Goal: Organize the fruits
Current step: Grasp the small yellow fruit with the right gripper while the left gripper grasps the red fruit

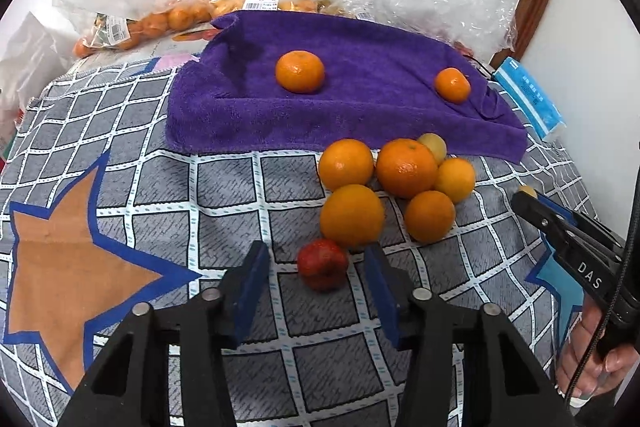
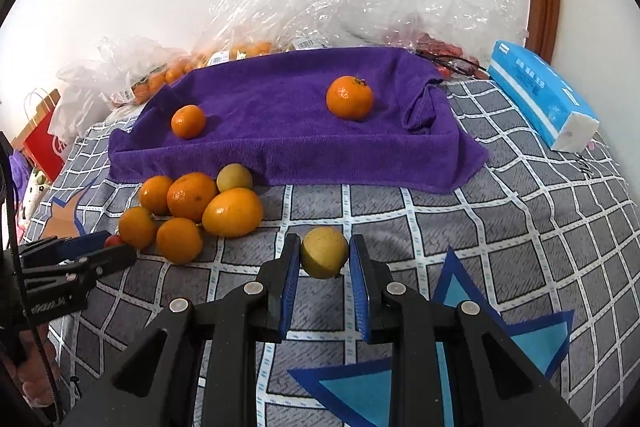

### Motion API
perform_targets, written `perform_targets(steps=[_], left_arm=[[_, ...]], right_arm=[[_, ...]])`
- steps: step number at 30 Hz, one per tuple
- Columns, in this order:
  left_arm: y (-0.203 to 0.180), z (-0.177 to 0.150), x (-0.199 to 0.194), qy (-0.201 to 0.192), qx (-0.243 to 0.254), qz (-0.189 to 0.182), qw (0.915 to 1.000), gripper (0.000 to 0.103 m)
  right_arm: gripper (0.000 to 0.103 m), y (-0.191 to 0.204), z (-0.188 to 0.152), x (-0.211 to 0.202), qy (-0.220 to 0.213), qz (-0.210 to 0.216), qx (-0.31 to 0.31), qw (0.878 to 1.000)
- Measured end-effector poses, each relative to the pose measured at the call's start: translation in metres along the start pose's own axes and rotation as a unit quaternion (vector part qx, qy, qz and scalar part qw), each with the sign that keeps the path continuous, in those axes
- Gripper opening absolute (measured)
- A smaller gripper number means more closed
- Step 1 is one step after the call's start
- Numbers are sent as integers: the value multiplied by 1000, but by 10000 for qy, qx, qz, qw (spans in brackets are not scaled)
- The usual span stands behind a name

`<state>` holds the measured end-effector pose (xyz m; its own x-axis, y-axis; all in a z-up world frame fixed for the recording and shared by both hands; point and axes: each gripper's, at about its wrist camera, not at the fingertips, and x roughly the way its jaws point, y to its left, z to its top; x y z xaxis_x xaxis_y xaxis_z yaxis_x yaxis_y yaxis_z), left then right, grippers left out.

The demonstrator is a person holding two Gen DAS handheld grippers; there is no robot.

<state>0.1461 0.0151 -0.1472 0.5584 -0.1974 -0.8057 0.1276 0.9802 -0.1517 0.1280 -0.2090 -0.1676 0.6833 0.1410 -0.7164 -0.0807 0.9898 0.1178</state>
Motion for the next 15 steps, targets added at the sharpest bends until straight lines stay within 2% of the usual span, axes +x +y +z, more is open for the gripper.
perform_targets(steps=[10,15], left_arm=[[13,1,-7,-16,-246,-261,9994,25],[10,-2,-7,-16,-223,-275,9994,25]], right_arm=[[25,1,1,-8,-57,-11,-14,10000],[25,2,0,-15,-71,-38,-23,10000]])
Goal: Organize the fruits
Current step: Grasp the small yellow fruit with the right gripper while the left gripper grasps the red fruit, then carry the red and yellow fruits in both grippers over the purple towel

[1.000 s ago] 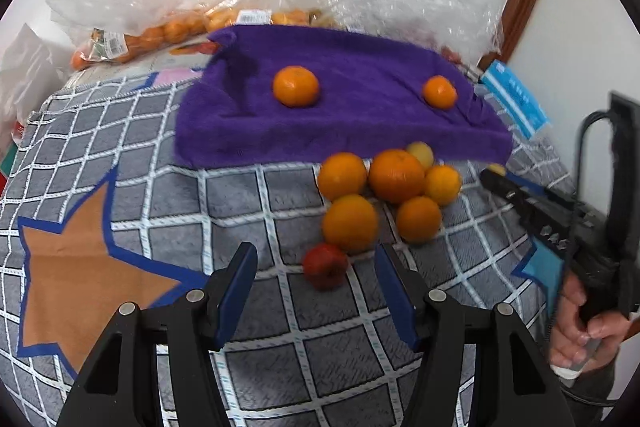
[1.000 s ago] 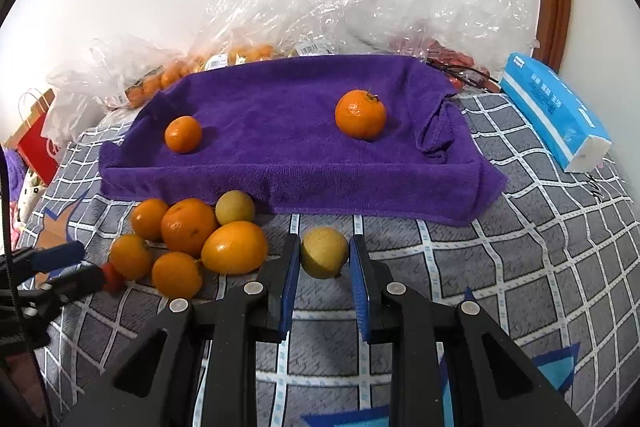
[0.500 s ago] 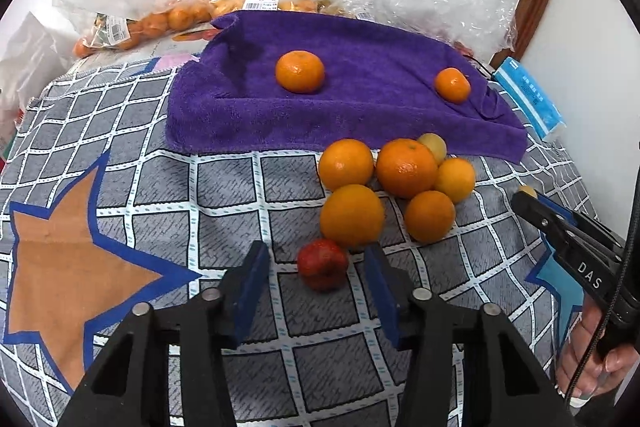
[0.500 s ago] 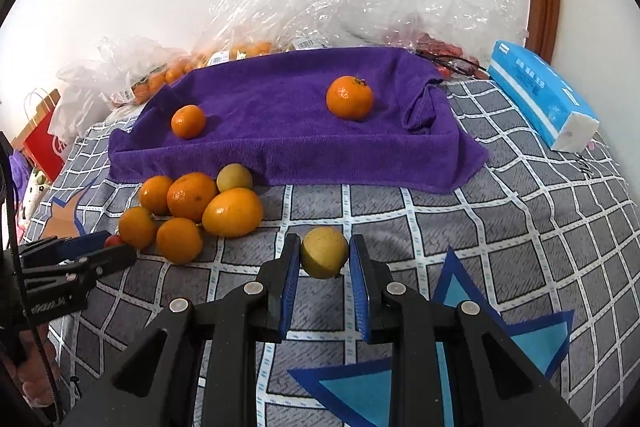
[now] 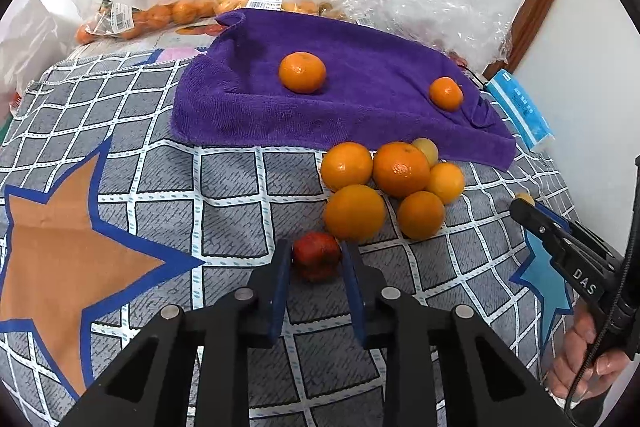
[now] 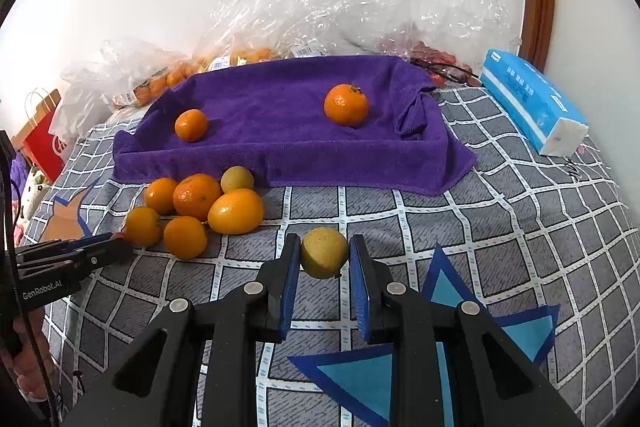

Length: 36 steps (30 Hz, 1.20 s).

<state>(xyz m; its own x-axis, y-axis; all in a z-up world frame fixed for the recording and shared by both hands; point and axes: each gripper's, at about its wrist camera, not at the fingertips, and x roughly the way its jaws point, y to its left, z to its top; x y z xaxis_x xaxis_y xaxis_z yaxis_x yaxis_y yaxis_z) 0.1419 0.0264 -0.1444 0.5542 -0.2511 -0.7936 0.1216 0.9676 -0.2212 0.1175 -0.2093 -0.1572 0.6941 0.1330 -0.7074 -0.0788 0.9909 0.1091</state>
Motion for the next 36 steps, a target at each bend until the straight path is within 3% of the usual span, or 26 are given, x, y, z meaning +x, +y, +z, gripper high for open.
perform_targets(steps=[13,24,36], left_arm=[[0,2,5,-30,32,-15,10000,25],[7,5,-14,-191,-94,-123,9997,25],[6,55,-45,-788,-72,71,9968,25]], right_arm=[[25,10,1,-12,-45,-120,-150,9998],[25,17,5,-15,-93,-68,-232,9997],[25,22,50,-25,-570,-10,-425,9975]])
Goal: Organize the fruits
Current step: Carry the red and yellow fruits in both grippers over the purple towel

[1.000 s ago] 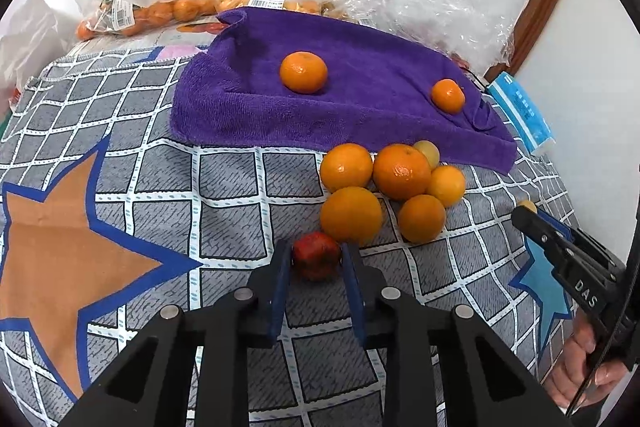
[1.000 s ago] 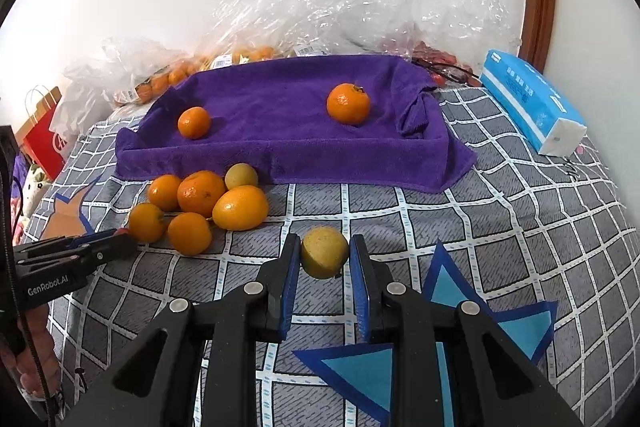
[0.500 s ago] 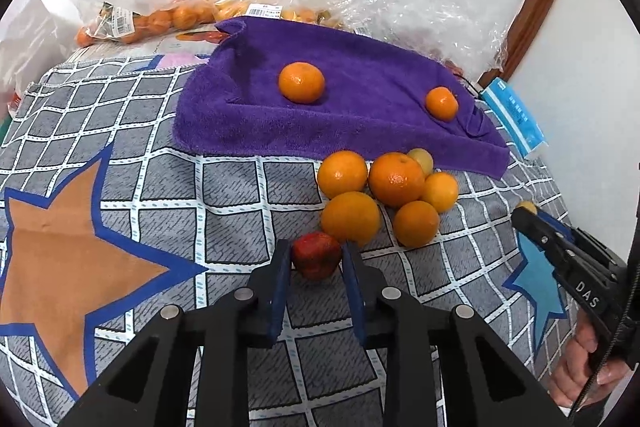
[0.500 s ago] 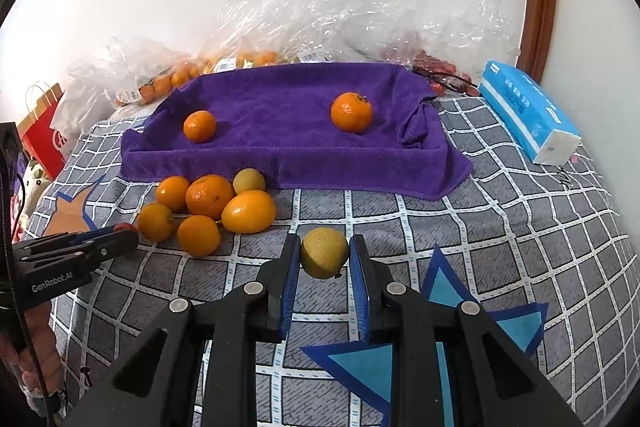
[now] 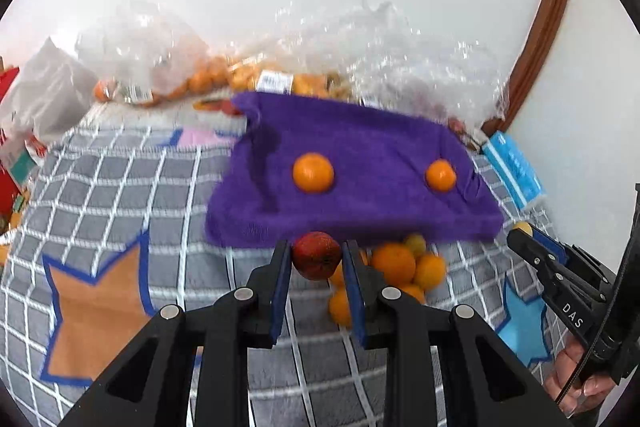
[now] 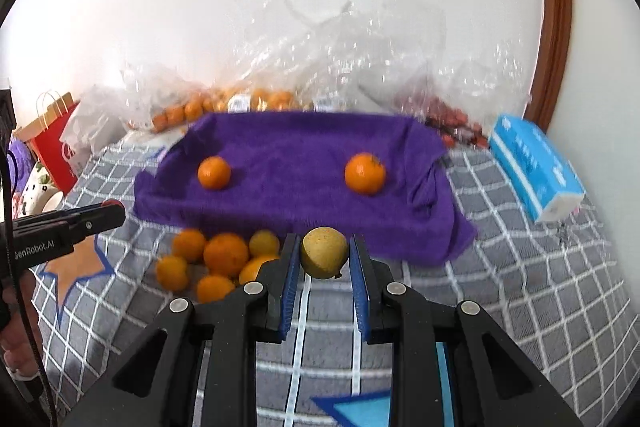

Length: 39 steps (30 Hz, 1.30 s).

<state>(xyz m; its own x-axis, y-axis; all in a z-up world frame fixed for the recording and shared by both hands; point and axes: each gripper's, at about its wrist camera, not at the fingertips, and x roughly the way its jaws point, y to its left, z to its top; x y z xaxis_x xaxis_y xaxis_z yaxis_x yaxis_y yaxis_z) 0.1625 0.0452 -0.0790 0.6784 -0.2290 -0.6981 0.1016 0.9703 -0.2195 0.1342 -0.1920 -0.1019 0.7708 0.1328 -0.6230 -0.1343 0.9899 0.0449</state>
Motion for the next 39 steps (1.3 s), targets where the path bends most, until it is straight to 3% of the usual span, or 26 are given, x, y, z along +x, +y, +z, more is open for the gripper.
perform_targets(steps=[10,18,28,39], left_arm=[[3,33,19,-133,-87,24,9999,25],[-3,52,58,-83,-40,147,9998,25],[1,46,87,-115,-48,246,9996,25],[7,41,103,-2,-77,310,9995,25]], right_arm=[[25,-11,36,18,-207,-44,40,9998],[25,-22,59,48,-247,-91,106,9996],[25,-50,42,91,245,108,477,9985],[25,-69,36,99,329,-26,650,9973]])
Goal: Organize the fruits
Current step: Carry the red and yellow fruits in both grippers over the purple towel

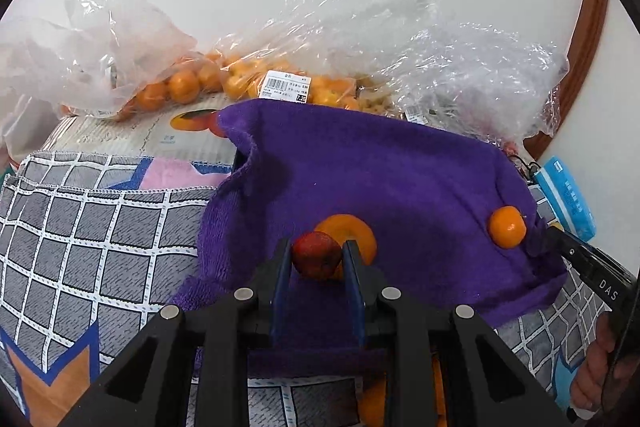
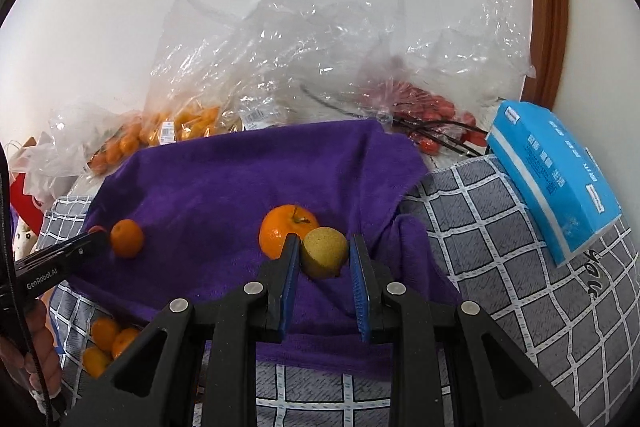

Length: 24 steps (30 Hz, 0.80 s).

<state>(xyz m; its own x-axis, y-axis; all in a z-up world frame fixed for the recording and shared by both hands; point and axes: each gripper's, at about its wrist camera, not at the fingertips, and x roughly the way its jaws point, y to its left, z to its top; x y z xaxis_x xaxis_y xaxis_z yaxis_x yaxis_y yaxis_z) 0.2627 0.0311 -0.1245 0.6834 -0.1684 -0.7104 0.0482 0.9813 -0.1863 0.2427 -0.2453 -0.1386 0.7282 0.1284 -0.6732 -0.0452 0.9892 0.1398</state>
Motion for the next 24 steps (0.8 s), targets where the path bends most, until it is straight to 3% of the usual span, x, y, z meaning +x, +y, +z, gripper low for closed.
perform_targets(steps=[24], left_arm=[[4,-1,5,125,-83,-3,9999,25]], right_arm=[[25,21,-13,29,453,74,-387,9982]])
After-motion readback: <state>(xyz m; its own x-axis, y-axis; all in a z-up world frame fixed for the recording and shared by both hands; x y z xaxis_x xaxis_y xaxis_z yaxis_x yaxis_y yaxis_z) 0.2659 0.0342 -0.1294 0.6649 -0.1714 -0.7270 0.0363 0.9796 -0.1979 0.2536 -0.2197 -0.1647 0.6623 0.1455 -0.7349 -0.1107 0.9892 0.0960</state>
